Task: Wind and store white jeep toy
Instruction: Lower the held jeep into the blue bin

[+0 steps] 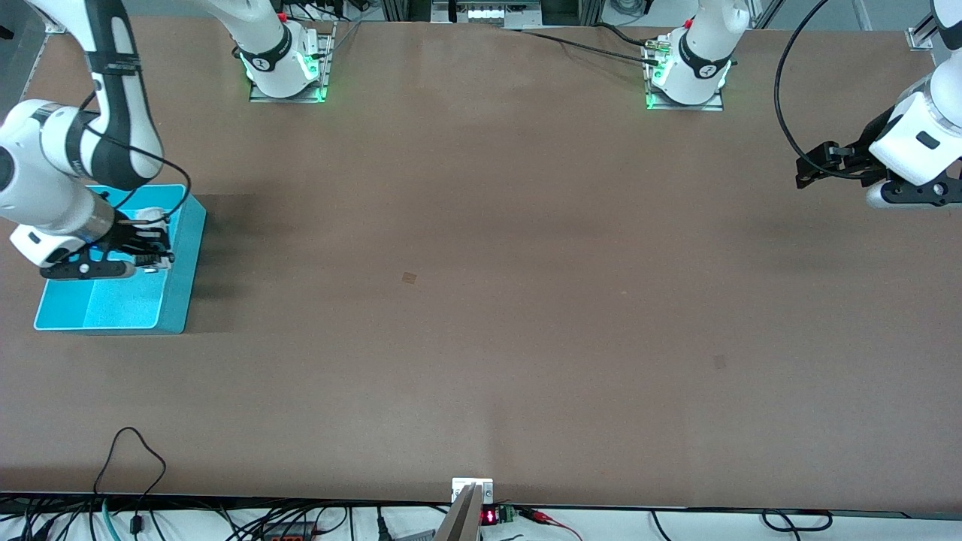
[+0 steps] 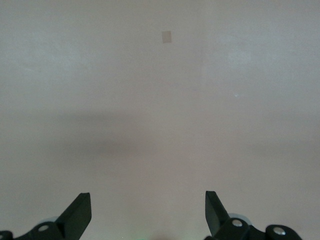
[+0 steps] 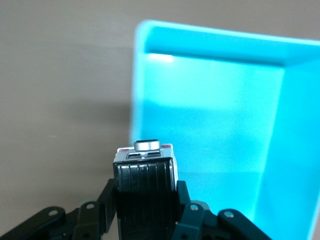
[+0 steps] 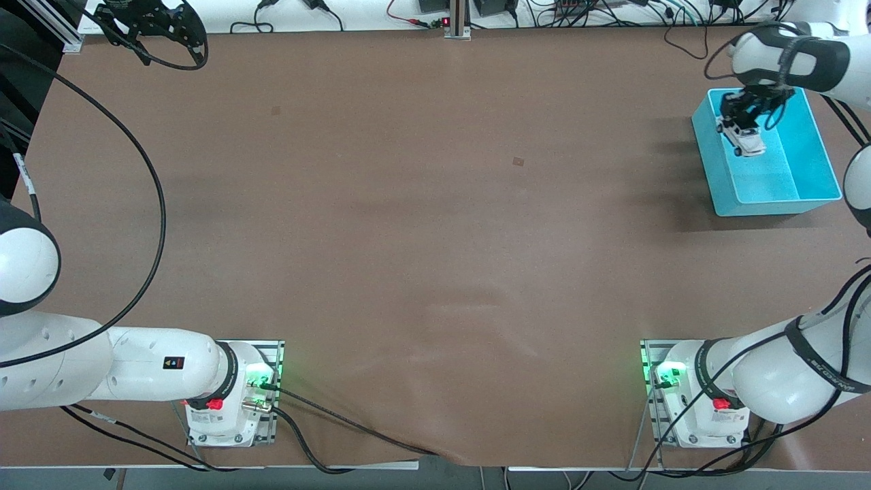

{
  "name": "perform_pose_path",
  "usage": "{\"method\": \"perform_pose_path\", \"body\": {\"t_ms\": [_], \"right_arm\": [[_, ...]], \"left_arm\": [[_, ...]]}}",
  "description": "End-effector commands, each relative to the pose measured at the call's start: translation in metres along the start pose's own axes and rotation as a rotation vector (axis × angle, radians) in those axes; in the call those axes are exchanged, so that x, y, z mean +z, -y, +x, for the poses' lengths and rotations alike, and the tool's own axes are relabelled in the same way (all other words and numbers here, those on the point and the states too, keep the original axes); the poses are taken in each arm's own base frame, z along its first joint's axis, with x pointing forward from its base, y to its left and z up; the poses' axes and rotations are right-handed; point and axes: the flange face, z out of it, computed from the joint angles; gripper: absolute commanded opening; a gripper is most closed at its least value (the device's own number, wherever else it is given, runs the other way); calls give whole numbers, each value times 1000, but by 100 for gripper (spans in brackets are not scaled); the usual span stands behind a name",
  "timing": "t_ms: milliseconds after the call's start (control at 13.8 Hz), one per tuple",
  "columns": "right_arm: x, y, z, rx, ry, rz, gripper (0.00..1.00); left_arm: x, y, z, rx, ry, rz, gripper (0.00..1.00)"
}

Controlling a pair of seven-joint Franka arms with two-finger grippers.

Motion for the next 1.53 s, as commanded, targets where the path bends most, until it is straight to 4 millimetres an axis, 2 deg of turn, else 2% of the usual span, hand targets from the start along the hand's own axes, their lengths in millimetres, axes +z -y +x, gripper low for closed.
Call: {"method": "perform_pose_path", "body": {"t_ms": [0,73,436,727,1017,1235,1308,1381,1453], "right_arm": [[15,-32,-22,-26,-38,-11,0],[25,-44,-29,-25,-43,-19,0],[71,-65,-47,23,-27,-52,0],[92,-65,-49,56,-21,-24,0],[124,-71,-55,32,-50,34,0],[131,-72,-58,28,-57,49,1],[132,-72,-58,26,-55,49,9],[131,-71,-57,23,-56,49,32],[130,-68,-54,17,-58,51,62]], "left_arm": [[-7,-2,2,-6,4,18,100],[-6,-2,2,-6,5,18,100],[-6,-2,2,-6,5,18,100],[-6,-2,2,-6,5,18,100],[-7,-3,2,-4,4,18,100],[-6,-2,2,-6,5,18,100],[-7,-3,2,-4,4,18,100],[-7,-3,2,-4,4,18,100],[-7,-2,2,-6,4,18,100]]}}
